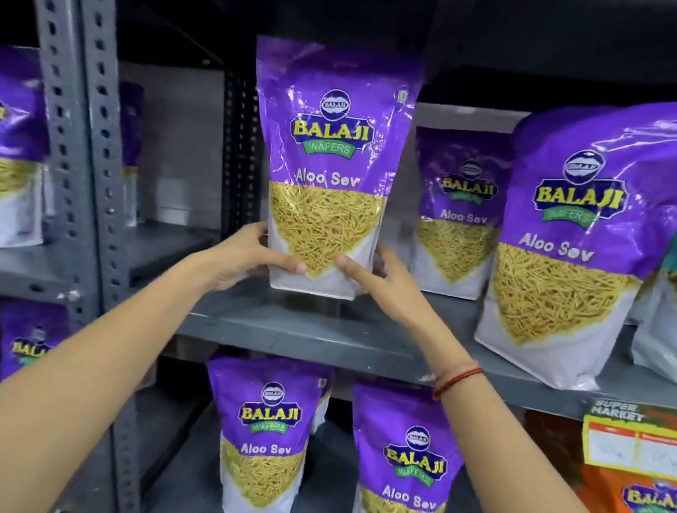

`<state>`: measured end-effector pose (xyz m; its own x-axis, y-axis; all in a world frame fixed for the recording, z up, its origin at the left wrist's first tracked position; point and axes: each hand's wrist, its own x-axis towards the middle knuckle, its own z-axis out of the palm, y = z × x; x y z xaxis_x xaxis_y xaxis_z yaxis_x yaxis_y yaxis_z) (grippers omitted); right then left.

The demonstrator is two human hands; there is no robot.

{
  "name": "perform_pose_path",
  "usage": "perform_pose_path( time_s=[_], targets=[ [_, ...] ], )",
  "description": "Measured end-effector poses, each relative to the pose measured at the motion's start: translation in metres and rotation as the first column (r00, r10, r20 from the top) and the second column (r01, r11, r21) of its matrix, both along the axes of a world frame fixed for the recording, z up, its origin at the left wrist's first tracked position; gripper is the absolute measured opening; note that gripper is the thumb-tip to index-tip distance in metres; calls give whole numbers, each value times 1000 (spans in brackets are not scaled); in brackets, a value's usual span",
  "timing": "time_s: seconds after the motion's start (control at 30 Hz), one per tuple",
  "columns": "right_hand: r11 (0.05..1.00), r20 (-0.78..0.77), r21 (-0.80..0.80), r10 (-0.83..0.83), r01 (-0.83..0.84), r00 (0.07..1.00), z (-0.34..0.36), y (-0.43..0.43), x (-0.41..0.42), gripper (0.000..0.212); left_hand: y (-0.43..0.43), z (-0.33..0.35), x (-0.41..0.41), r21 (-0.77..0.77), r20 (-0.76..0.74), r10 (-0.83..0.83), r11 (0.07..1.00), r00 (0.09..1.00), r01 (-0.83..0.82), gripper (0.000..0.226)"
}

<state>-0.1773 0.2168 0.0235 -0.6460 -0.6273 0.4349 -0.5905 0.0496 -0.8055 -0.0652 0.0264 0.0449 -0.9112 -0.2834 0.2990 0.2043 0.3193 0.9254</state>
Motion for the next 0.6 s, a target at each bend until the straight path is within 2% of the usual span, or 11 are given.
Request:
perform_pose_path(
  time_s=[0.1,0.17,0.37,0.5,0.6],
  targets=[
    [999,-12,-19,46,-46,999,-7,-19,9,55,-17,-6,13,-7,23,4,1000,1000,-4,88],
    [998,-26,-6,55,-55,998,-10,-28,16,53,-29,-12,18,-1,30,17,1000,999,-17,91],
    [992,-72,101,80,-72,994,-22,-47,17,62,-52,-32,22,-28,49,32,999,998,-30,90],
    [989,-54,134,77,-70,996,-23,-46,13,73,-62,-35,25,-182,73,64,982,995,-50,84],
    [979,-70,196,71,-56,995,-24,-46,11,85,-73,-37,35,-303,160,71,953,985,-19,93]
  ],
)
